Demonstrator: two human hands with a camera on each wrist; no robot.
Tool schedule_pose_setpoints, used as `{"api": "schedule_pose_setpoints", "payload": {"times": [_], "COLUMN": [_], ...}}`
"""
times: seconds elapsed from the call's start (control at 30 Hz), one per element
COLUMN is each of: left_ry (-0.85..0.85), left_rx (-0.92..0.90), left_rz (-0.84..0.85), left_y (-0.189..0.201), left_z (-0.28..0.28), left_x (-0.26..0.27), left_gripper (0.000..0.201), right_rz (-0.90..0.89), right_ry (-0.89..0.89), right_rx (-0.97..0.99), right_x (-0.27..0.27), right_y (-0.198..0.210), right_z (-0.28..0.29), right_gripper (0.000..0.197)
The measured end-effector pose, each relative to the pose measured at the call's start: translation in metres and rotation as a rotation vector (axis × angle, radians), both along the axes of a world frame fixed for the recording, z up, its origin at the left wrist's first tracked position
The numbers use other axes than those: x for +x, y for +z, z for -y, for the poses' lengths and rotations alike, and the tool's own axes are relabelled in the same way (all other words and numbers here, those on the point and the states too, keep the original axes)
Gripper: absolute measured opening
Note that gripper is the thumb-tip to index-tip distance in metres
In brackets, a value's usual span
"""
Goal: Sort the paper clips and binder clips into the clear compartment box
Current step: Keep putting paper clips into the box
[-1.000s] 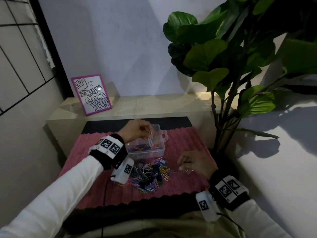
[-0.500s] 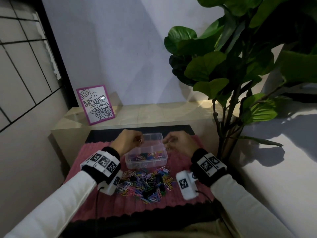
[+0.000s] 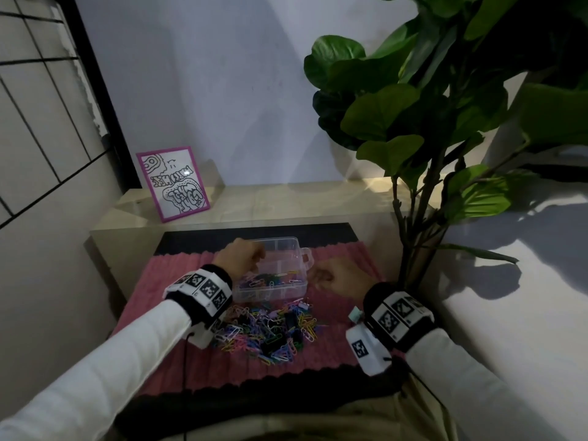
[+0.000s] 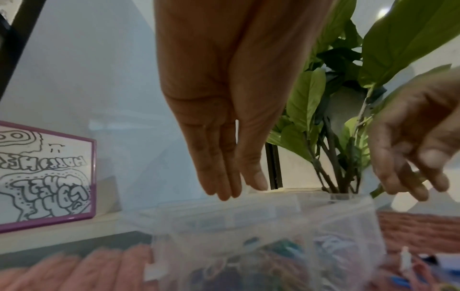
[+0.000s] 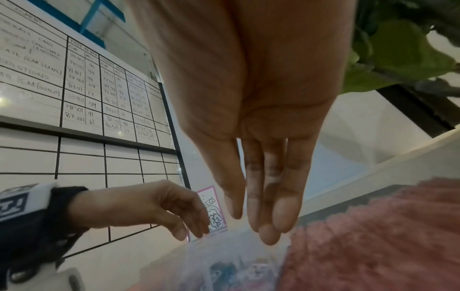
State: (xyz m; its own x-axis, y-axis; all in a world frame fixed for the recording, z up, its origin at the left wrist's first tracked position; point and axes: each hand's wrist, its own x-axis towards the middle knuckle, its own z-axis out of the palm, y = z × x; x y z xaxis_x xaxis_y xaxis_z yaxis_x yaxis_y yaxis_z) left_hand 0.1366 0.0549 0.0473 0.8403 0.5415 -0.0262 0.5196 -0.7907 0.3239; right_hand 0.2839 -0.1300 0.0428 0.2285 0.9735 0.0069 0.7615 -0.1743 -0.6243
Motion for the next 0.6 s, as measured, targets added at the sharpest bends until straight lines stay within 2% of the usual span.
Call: {"api": "schedule_pose_setpoints", "payload": {"times": [0.07, 0.13, 0.2, 0.27, 0.33, 0.4, 0.47, 0.6], "left_ry": [-0.056, -0.126, -0.231, -0.351, -0.434, -0.423, -0.414, -0.372], "left_rx": [0.053, 0.114, 0.084, -0.022, -0.047, -0.008, 0.085, 0.218], "left_rz": [0.011, 0.095, 0.143, 0.043, -0.129, -0.257, -0.302, -0.349], "left_y": [0.003, 0.007, 0.007, -0.001, -0.014, -0.021, -0.026, -0.026], "left_z": [0.013, 0.036, 0.061, 0.082, 0.097, 0.109, 0.116, 0.122], "left_x": [0.0, 0.0, 0.001, 0.006, 0.012, 0.016, 0.019, 0.025], "left_gripper": [0.028, 0.024, 0.016, 0.01, 0.012, 0.02, 0.023, 0.023], "right_rz": [0.034, 0.031, 0.001, 0.017, 0.119, 0.179, 0.185, 0.16], "right_ry": [-0.014, -0.01, 0.026, 0.078, 0.112, 0.12, 0.104, 0.056], "right_rx": [-0.028, -0.076, -0.169, -0.273, -0.315, -0.304, -0.272, -0.172], "right_x": [0.003, 0.001, -0.005, -0.011, -0.017, -0.02, -0.02, -0.016], "right_y": [-0.003, -0.007, -0.012, -0.017, -0.021, -0.025, -0.031, -0.038], "right_z": [0.011, 0.018, 0.02, 0.018, 0.013, 0.011, 0.012, 0.018], "right_gripper": [0.018, 0.018, 0.02, 0.03, 0.038, 0.045, 0.049, 0.026]}}
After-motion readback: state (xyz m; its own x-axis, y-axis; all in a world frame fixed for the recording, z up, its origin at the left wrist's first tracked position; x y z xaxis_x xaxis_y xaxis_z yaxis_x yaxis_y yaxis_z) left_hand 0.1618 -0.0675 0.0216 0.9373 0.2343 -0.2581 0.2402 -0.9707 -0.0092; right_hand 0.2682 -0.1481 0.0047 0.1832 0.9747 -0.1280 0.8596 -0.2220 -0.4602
